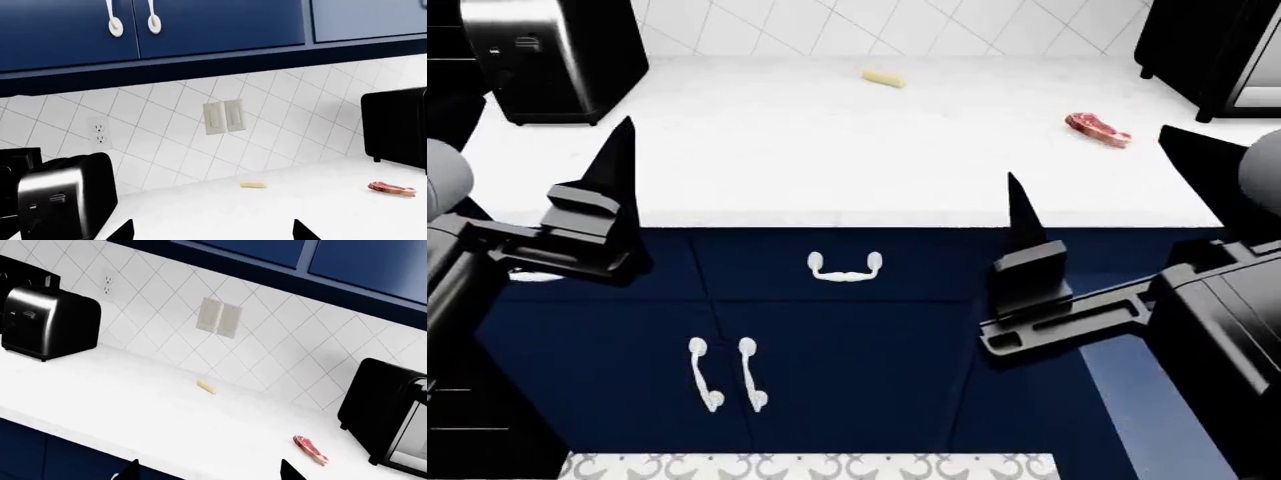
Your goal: Close the right drawer.
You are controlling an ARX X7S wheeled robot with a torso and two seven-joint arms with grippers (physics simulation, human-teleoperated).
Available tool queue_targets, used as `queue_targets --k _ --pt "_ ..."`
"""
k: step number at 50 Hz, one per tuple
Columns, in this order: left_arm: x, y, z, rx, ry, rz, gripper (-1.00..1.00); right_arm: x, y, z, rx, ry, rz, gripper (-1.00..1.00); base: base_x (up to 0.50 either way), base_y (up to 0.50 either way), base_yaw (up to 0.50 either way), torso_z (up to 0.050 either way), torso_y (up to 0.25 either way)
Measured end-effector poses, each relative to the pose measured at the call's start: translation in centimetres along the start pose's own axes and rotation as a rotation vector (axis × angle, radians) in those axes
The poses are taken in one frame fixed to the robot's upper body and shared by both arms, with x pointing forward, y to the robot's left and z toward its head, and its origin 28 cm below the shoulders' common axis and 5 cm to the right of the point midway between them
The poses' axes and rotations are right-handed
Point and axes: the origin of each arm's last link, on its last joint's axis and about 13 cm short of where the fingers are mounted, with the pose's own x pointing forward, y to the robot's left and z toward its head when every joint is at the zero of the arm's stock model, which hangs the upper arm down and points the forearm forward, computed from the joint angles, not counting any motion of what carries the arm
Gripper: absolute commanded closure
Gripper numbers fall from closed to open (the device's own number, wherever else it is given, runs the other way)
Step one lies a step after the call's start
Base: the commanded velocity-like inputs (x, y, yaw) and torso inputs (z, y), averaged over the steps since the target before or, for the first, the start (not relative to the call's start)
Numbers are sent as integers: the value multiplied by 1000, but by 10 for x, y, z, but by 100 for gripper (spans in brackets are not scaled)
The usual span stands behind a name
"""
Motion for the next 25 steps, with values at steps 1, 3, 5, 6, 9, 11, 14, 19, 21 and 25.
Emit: queue_targets --k 1,3,5,6,9,11,14,19,21,25 --pt "0 0 1 2 -1 0 -100 -1 -1 1 -1 1 -8 -100 0 0 0 0 0" --pt "-1 1 2 5 -3 1 -100 -2 -2 4 -4 2 -25 -100 0 0 0 0 0" --pt "-2 1 3 8 -5 0 -100 -3 -3 5 -3 4 -38 -100 0 0 0 0 0" --pt "-2 1 4 9 -5 0 -100 -3 -3 6 -2 5 -45 -100 0 0 -66 0 0" --pt "-3 2 5 12 -7 2 -100 -4 -5 7 5 8 -61 -100 -31 0 -500 0 0" --pt "-4 2 5 14 -8 2 -100 -5 -5 8 10 11 -72 -100 -37 1 -500 0 0" --pt "-4 2 6 15 -9 2 -100 -6 -6 9 17 13 -85 -100 -39 1 -500 0 0" --pt "-5 3 7 17 -9 4 -100 -7 -7 10 27 17 -97 -100 -41 3 -500 0 0" --pt "-5 3 7 17 -9 5 -100 -7 -7 10 30 19 -100 -100 -41 3 -500 0 0" --pt "-5 3 8 18 -10 6 -100 -7 -8 10 35 23 -105 -100 -38 4 -500 0 0"
